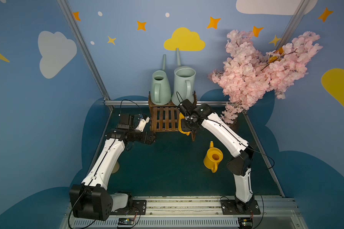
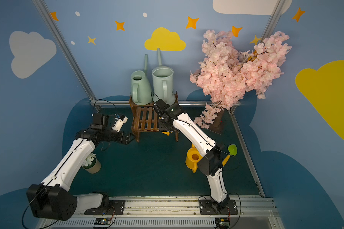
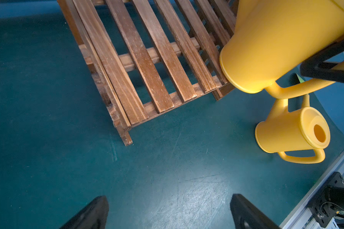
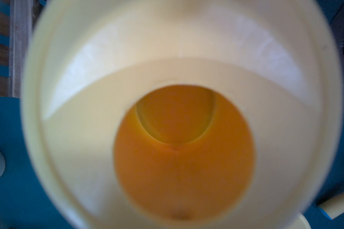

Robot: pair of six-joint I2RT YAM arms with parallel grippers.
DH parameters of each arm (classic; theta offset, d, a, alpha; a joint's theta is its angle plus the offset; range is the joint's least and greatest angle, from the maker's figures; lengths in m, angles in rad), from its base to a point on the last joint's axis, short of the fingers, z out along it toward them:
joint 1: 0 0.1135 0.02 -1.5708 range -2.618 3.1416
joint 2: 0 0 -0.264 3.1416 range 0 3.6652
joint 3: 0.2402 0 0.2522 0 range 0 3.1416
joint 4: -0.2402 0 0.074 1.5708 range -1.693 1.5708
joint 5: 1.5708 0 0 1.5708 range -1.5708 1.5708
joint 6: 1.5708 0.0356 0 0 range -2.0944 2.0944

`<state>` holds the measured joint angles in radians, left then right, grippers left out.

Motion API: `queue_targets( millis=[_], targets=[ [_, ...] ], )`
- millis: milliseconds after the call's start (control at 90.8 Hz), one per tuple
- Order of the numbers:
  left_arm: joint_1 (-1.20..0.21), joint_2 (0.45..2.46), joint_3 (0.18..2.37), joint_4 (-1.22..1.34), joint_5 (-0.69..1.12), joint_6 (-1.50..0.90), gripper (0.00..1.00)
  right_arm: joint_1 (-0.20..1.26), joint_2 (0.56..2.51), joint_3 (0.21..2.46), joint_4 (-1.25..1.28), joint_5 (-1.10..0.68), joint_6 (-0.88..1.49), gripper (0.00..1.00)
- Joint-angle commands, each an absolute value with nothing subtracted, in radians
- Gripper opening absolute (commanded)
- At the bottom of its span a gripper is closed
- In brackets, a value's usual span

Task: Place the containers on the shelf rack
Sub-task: 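Place the container on the shelf.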

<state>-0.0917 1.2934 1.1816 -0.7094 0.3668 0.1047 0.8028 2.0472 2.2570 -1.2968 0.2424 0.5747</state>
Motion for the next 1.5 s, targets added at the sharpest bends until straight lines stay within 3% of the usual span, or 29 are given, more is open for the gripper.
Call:
queue_targets(
  millis=[0, 297, 661, 1486],
  targets=[
    [-0.089, 1.284, 1.169, -0.709, 0.382, 0.104, 1.00, 0.817, 1.991, 2.264, -1.301, 0.233, 0.544, 0.12],
    [-0.088, 1.286, 1.169, -0.707, 0.387, 0.103, 1.00, 0.816, 2.022, 2.299, -1.315, 0.241, 0.523, 0.14],
    [-0.088, 1.284, 1.160, -0.704, 0.388, 0.107, 1.00, 0.814, 2.070, 2.364, -1.290, 0.276, 0.508, 0.25],
    [-0.089, 1.279, 1.151, -0.703, 0.387, 0.109, 1.00, 0.814, 2.142, 2.357, -1.194, 0.367, 0.591, 0.24]
  ],
)
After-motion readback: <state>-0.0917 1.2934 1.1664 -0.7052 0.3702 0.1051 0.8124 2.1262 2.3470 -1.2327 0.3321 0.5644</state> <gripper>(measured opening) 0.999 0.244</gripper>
